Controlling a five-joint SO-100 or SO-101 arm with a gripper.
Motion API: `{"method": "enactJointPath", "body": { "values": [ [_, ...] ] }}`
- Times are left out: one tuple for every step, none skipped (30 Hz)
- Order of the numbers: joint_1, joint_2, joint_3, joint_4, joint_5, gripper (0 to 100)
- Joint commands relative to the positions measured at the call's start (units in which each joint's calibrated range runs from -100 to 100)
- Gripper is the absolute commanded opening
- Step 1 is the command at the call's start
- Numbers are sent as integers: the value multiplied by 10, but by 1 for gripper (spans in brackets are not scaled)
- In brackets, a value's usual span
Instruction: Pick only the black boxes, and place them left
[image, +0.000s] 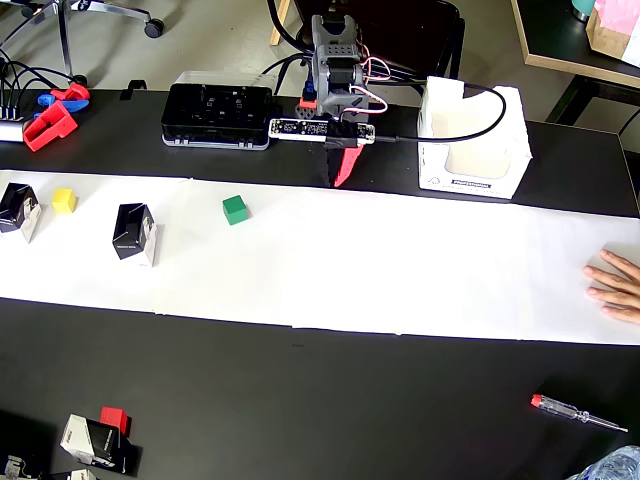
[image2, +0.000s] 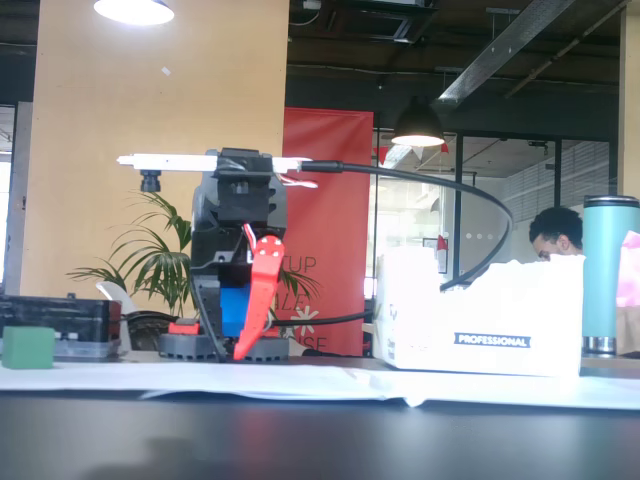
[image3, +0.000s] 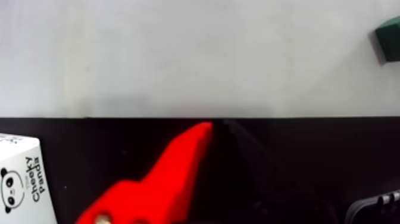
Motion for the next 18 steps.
{"method": "enactJointPath", "body": {
  "values": [
    [9, -9, 6, 2, 4, 0],
    [9, -9, 6, 2, 4, 0],
    [9, -9, 6, 2, 4, 0],
    [9, -9, 6, 2, 4, 0],
    [9, -9, 6, 3, 4, 0],
    [5, -9, 6, 3, 4, 0],
    [4, -9, 6, 3, 4, 0],
    [9, -9, 6, 3, 4, 0],
    [10, -9, 6, 3, 4, 0],
    [5, -9, 6, 3, 4, 0],
    [4, -9, 6, 3, 4, 0],
    [4, -9, 6, 3, 4, 0],
    [3, -9, 6, 3, 4, 0],
    [3, -9, 6, 3, 4, 0],
    [4, -9, 6, 3, 4, 0],
    [3, -9, 6, 3, 4, 0],
    [8, -9, 6, 3, 3, 0],
    [12, -9, 6, 3, 3, 0]
  ]
}}
